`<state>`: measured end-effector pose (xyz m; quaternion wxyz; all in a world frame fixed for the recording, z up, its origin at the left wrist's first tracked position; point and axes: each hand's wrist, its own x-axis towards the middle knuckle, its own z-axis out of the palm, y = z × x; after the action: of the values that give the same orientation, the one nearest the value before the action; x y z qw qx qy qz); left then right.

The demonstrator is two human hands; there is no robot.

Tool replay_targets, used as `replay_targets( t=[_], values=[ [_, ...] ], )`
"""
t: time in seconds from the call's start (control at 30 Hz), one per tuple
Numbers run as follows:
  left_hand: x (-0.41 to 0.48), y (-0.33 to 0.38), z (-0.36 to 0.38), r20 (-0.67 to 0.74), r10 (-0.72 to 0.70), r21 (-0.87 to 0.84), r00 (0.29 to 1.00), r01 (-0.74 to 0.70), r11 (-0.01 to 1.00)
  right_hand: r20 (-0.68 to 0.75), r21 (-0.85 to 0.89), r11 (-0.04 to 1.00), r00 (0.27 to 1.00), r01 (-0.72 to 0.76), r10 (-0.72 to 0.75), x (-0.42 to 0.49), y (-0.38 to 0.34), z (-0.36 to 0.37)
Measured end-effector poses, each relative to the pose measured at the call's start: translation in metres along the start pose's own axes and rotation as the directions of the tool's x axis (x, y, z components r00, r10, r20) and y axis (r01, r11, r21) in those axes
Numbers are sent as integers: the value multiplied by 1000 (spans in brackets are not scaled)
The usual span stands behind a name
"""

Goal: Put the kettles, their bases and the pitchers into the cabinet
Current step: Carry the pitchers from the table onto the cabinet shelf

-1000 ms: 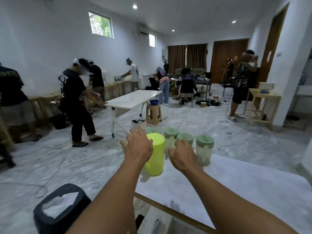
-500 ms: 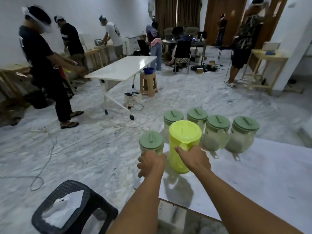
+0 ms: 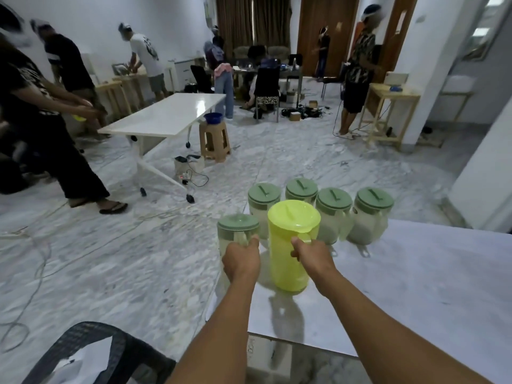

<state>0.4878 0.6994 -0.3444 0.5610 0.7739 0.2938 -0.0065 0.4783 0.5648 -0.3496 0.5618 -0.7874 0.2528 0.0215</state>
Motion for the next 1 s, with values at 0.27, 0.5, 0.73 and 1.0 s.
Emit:
replay_targets(
  t=[0.27,0.5,0.73,1.0],
  values=[
    [-93,78,4,-4,292,-128,956,-290,948,-268,190,967,957,168,-113,-52,-22,-111],
    [-210,136,54,201,489,-209,849,-451,868,-578,210,939,809,271,-104,-117,-19,-242],
    [-355,160,120,546,646,-408,533,-505,761,-911,152,947,411,284,22,-227,7,-377],
    [-546,97,144,791,606,-553,88,-319,769,-977,159,975,-120,158,179,-407,83,-449]
  ],
)
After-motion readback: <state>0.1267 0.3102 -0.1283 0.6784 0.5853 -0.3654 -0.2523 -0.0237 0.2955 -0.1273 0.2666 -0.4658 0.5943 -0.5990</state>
